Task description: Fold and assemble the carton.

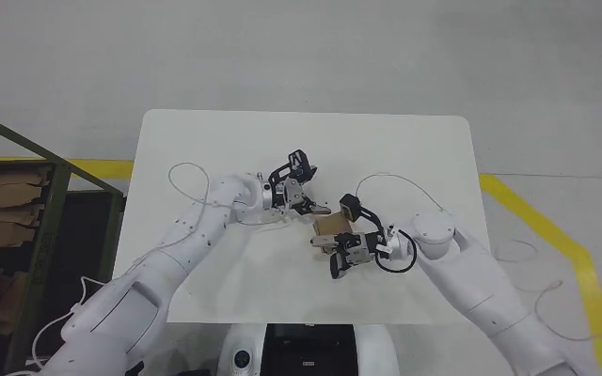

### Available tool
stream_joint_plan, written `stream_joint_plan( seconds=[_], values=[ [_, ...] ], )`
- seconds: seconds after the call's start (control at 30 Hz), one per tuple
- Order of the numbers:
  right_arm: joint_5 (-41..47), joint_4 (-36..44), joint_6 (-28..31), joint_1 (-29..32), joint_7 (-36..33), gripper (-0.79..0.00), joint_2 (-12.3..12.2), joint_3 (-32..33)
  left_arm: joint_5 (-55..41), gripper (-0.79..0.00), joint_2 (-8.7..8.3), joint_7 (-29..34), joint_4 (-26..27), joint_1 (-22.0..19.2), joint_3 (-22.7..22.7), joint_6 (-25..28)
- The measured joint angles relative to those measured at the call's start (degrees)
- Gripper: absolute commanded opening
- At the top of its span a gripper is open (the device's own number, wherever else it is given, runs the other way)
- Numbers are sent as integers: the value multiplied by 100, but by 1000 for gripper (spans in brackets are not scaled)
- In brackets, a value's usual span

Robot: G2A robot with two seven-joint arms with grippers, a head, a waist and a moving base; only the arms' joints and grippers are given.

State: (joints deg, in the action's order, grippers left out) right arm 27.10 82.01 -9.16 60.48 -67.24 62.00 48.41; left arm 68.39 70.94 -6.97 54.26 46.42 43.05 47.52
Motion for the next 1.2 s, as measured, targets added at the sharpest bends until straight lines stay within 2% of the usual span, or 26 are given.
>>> stream_joint_plan(
  seconds=[0.33,0.87,1.03,1.2],
  values=[
    [-87,-179,16,-102,253,0,53,-56,26,0,-21,126,114,107,93,95],
    [-26,-292,-59,-154,88,0,73,-24,-1,0,-29,280,237,203,247,36],
    [-222,-336,-120,-148,-276,0,-28,168,-3,0,-79,254,169,215,436,-33],
    [-362,-192,-68,72,-251,0,-193,645,37,0,-149,197,229,277,637,-60]
  ],
)
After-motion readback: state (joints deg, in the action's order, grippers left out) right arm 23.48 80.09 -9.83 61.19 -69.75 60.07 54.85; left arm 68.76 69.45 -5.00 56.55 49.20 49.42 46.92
